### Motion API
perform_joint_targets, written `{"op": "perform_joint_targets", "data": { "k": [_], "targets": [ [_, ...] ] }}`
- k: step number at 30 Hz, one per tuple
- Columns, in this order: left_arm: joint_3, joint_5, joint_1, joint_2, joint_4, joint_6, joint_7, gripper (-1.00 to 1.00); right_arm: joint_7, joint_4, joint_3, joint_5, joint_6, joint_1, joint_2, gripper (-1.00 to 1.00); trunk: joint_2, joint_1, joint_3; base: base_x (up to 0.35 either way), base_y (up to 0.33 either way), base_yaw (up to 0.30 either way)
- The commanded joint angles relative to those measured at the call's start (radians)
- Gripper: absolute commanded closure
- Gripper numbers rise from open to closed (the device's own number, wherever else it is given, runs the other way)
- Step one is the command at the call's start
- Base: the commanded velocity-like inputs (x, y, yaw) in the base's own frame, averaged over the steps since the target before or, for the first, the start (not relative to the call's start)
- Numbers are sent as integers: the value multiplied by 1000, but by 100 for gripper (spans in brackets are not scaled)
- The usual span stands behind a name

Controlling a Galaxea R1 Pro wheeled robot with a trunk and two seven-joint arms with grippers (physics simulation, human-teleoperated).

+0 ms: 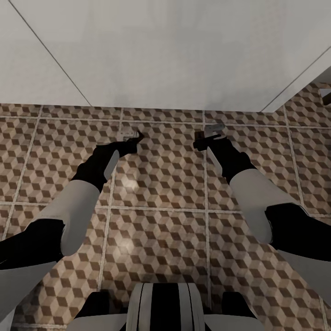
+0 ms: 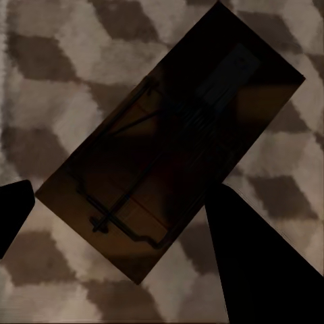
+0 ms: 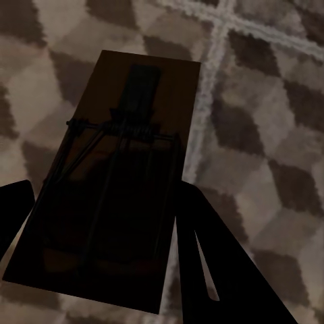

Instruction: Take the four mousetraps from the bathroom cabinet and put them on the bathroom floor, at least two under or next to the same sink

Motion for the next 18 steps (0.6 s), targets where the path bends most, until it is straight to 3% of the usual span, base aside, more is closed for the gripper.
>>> {"op": "perform_joint_targets", "data": {
  "k": [1, 18],
  "targets": [
    [0, 3, 0, 0, 0, 6, -11, 100, -1, -1, 3, 3, 6, 0, 0, 100, 0, 0, 0, 0, 0, 0],
    [6, 4, 0, 9, -2, 6, -74, 100, 8, 0, 4, 3, 5, 0, -1, 100, 0, 0, 0, 0, 0, 0]
  ]
}}
